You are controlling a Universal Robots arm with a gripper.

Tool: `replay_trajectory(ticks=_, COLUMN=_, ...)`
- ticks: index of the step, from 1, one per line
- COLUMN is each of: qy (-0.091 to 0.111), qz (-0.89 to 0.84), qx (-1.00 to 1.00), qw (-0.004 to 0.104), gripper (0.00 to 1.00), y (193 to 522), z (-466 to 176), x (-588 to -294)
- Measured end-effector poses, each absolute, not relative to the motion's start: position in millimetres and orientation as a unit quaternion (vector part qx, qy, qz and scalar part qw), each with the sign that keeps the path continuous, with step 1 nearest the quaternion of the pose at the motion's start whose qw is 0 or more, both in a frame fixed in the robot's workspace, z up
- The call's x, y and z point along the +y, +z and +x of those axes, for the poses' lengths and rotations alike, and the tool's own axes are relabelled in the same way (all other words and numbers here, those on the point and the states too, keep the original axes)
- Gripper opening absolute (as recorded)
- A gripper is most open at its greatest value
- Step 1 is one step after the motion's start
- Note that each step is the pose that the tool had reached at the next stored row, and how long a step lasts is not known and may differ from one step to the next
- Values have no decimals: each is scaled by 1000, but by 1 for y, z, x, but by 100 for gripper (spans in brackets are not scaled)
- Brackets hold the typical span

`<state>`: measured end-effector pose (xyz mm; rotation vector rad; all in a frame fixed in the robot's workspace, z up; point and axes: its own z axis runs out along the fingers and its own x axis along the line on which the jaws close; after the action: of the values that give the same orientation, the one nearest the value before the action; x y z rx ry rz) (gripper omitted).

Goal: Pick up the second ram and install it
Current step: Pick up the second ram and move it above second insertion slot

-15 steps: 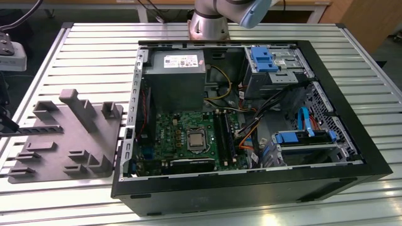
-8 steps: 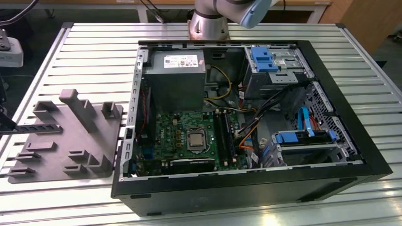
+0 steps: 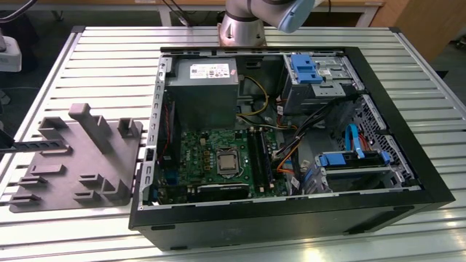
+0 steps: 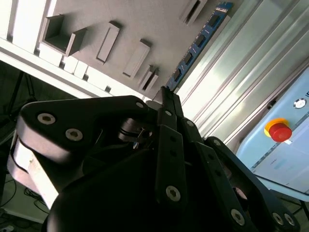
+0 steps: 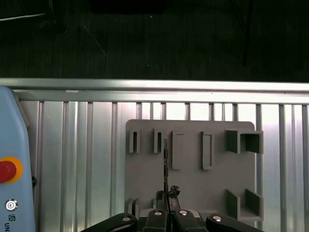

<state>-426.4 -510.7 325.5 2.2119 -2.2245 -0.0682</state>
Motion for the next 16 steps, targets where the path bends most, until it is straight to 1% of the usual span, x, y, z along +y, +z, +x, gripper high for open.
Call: replay_trajectory(ticks=16, qy=-22, qz=705, qx=-709, qw=2, gripper=11, y=345, z=-426, x=-511)
